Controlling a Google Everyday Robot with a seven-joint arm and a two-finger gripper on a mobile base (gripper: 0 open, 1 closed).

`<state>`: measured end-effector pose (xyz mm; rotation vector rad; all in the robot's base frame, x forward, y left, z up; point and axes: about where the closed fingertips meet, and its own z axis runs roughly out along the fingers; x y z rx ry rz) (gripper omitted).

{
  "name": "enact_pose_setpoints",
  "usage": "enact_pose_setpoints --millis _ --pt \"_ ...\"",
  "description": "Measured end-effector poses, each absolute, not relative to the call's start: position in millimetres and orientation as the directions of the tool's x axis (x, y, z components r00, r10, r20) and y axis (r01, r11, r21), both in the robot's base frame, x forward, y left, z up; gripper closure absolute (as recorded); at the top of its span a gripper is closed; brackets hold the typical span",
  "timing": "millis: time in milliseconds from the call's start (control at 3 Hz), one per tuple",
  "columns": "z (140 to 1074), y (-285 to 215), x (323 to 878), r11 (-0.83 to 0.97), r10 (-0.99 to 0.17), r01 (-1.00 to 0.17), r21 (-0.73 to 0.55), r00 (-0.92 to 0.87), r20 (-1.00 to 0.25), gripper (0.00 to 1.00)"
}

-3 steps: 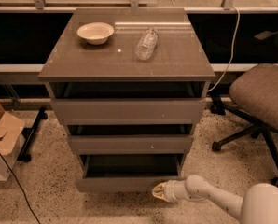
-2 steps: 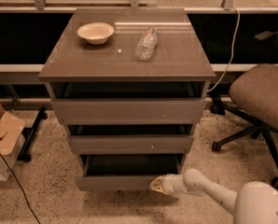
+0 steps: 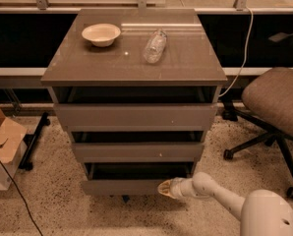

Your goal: Close bottom drawer

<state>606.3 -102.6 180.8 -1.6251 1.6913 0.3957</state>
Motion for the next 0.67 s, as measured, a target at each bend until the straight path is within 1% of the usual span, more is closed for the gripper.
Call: enact_pose_setpoints --millis 667 --pt "178.3 -97.2 600.5 0.142 -0.719 -0.955 -0.261 0.082 -0.69 0.27"
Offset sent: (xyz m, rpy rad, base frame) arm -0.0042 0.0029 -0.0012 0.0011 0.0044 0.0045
